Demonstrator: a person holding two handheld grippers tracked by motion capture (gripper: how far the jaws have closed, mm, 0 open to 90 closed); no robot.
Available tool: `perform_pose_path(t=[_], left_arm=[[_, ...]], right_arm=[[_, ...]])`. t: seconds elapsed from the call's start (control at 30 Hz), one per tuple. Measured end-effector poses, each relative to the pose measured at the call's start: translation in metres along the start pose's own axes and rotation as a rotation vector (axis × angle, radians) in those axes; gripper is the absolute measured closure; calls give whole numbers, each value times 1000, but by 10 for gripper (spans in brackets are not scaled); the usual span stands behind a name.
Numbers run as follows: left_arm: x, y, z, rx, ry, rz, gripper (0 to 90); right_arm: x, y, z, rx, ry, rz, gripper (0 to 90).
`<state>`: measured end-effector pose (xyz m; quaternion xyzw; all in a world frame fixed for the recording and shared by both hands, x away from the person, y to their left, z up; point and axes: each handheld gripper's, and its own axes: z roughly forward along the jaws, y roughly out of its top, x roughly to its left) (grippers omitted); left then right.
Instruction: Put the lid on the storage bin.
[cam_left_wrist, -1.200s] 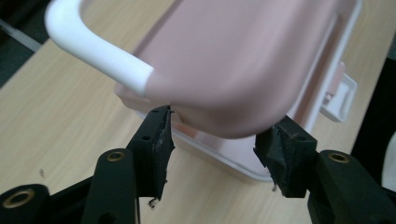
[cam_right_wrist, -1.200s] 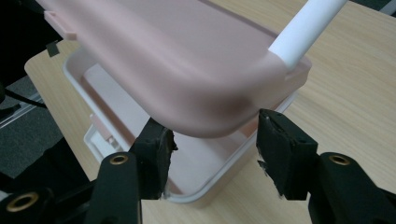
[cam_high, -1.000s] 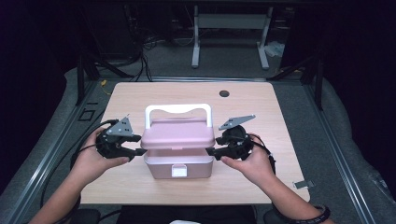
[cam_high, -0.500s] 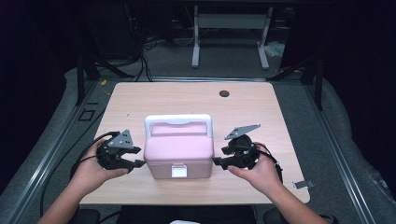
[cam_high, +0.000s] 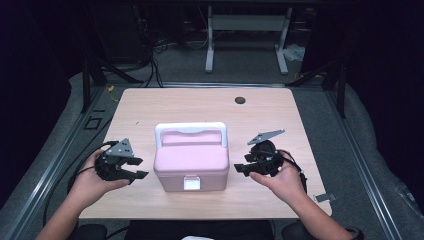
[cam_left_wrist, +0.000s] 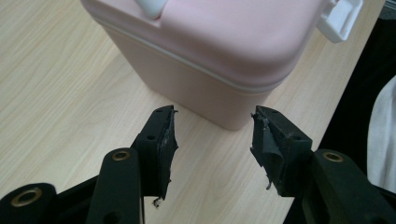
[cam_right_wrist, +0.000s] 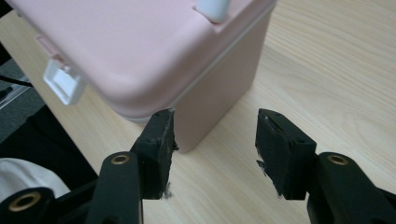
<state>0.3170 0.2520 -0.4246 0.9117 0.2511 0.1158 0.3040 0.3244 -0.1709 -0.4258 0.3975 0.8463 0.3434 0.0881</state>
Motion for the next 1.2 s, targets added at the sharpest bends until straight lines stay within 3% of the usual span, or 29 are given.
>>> perform_pose_path(t=[0.23, 0.47, 0.6, 0.73, 1.0, 1.1, 1.17, 1.2], left_arm=[[12, -13, 6, -28, 2, -61, 500], [20, -27, 21, -45, 20, -138, 496], [22, -37, 32, -70, 44, -146, 493], [22, -47, 41, -99, 36, -174, 493], [17, -63, 59, -85, 35, -186, 471], [14, -67, 63, -84, 31, -184, 468], [14, -69, 65, -74, 28, -179, 468], [13, -71, 66, -66, 33, -183, 468]], right_arm=[[-13, -10, 7, 21, -79, -13, 469], [-25, -26, 20, -2, -104, 4, 473], [-28, -34, 27, -33, -110, 11, 474], [-30, -43, 33, -39, -113, 11, 479], [-37, -61, 38, -86, -116, 44, 480], [-38, -68, 44, -86, -169, 0, 476], [-38, -72, 48, -71, -174, -8, 464], [-39, -74, 50, -79, -147, -8, 461]])
